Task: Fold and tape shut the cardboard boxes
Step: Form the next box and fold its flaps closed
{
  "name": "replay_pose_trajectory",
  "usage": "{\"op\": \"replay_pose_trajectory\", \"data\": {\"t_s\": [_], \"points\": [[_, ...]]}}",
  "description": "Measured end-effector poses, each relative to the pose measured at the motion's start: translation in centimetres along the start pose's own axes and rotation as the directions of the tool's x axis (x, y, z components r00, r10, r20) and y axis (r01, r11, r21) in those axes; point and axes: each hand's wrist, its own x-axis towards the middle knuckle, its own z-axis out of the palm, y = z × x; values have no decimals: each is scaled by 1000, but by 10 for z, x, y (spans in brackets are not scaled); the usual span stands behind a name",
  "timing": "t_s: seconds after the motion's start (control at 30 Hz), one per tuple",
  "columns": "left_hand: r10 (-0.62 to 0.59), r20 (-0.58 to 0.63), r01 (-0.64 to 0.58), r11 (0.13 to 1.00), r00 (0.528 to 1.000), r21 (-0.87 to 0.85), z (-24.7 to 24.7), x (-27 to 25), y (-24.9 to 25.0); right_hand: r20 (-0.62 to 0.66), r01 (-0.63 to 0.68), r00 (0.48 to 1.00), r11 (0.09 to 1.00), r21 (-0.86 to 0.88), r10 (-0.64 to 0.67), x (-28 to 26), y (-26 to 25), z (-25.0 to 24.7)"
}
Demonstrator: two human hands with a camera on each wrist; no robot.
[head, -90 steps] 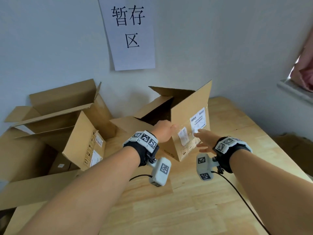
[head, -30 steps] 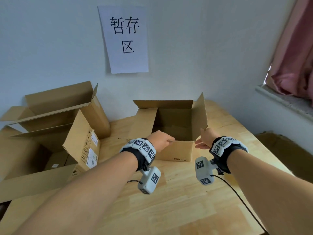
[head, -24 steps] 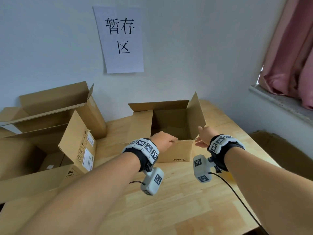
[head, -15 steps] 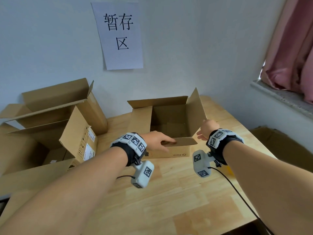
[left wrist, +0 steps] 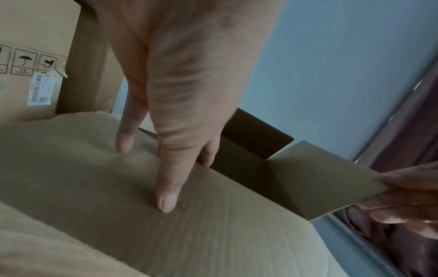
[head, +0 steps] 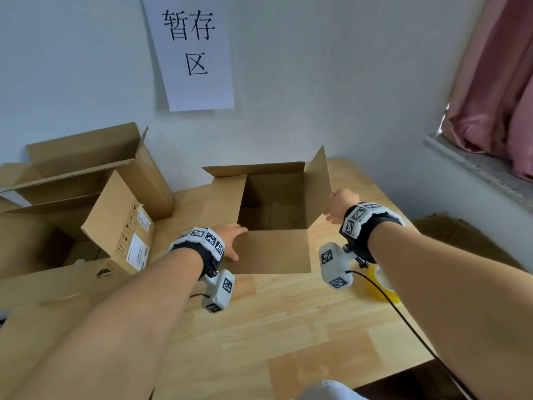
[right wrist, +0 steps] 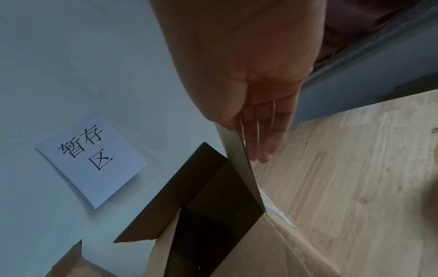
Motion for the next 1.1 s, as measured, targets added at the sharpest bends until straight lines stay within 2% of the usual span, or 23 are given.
{"op": "replay_pose_trajectory", "data": {"t_s": [0.1, 0.27, 0.4, 0.5, 0.57, 0.67, 0.8, 0.9, 1.0, 1.1], "points": [[-24, 20, 23, 999, 1000, 38, 1, 8, 2, -32, -21, 999, 999, 31, 22, 0, 2, -1], [-32, 51, 30, 999, 998, 33, 1, 14, 5, -9, -38, 999, 992, 123, 39, 13, 23, 2], [-23, 67, 23, 1000, 998, -4, -1, 18, 9, -31, -77, 997, 996, -38, 75, 13, 28, 2], [-5, 59, 4, 1000, 998, 4, -5, 20, 19, -96, -87, 992, 994, -65, 81, 10, 22, -6], [13, 55, -13, 1000, 998, 3, -6, 22, 30, -157, -77, 985, 997, -19, 73, 11, 21, -11], [28, 64, -27, 1000, 998, -6, -6, 26, 40, -208, -14, 977, 990, 143, 44, 12, 23, -13], [17, 78, -14, 999, 997, -40, -3, 27, 37, -115, -31, 992, 983, 184, 52, 9, 24, 8], [33, 73, -29, 998, 997, -58, 2, 27, 34, -4, -51, 999, 998, 22, 51, 10, 23, 28], [60, 71, -55, 996, 996, -70, 3, 27, 28, -22, -127, 992, 991, -45, 126, 7, 19, 32], [89, 78, -85, 994, 993, -63, 1, 27, 23, 6, -101, 995, 993, -60, 101, 8, 15, 36]]}}
